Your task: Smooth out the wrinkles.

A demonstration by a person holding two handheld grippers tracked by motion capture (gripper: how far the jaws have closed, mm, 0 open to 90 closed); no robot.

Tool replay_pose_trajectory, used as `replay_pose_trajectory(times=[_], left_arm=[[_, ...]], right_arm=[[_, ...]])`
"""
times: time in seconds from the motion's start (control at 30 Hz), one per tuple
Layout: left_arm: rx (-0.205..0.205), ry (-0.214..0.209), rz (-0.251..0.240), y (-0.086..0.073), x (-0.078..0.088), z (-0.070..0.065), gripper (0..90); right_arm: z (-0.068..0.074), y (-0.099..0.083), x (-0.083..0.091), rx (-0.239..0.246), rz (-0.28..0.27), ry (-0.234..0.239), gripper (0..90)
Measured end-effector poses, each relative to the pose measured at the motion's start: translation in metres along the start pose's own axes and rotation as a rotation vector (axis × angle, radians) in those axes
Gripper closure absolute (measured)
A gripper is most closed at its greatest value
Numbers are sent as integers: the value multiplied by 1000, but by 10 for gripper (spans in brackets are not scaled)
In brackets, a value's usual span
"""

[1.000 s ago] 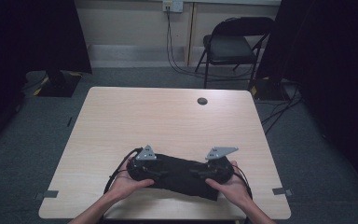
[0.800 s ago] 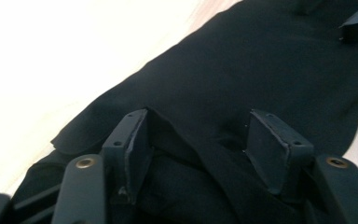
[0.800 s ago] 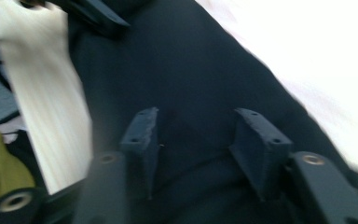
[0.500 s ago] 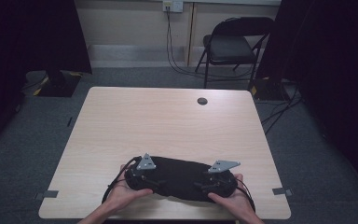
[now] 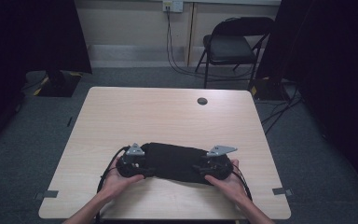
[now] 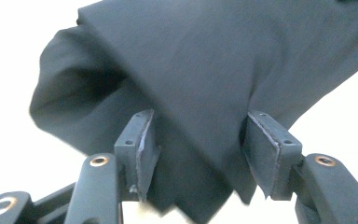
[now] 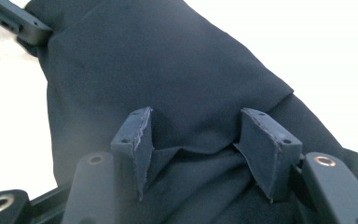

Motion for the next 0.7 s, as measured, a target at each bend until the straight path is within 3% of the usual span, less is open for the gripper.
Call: replay_pose_trajectory(times=[0.03,0.17,0.33,0.43,0.53,0.6,0.7], left_arm=[[1,-4,-9,0,3,0,448],[-39,47,-6,6,4,-2,447],[-46,105,23,8,-15,8,476],[-59,91,26,9,-18,9,511],[-28,76,-17,14,-13,10,491],[-11,59,-65,20,-5,7,444],[-11,43,-100,25,10,2,364]], right_arm=[[-1,0,0,3,-4,6,440],[-6,3,-5,4,-8,18,442],[-15,11,-18,20,-22,5,445],[-18,14,-23,8,-34,-7,445],[-21,17,-21,-3,-40,3,426],[-24,22,-14,-39,-41,-32,353],[-29,32,7,-81,-102,-31,318]])
Point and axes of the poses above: each handheld gripper's, and its own axes: x roughly backward along the jaws, y roughly out of its top, z roughly to its left, the point moved 3 cm from there along -x, roughly forward along the jaws, and after that the axes turned 9 degrees about -y, right-handed, at the moved point
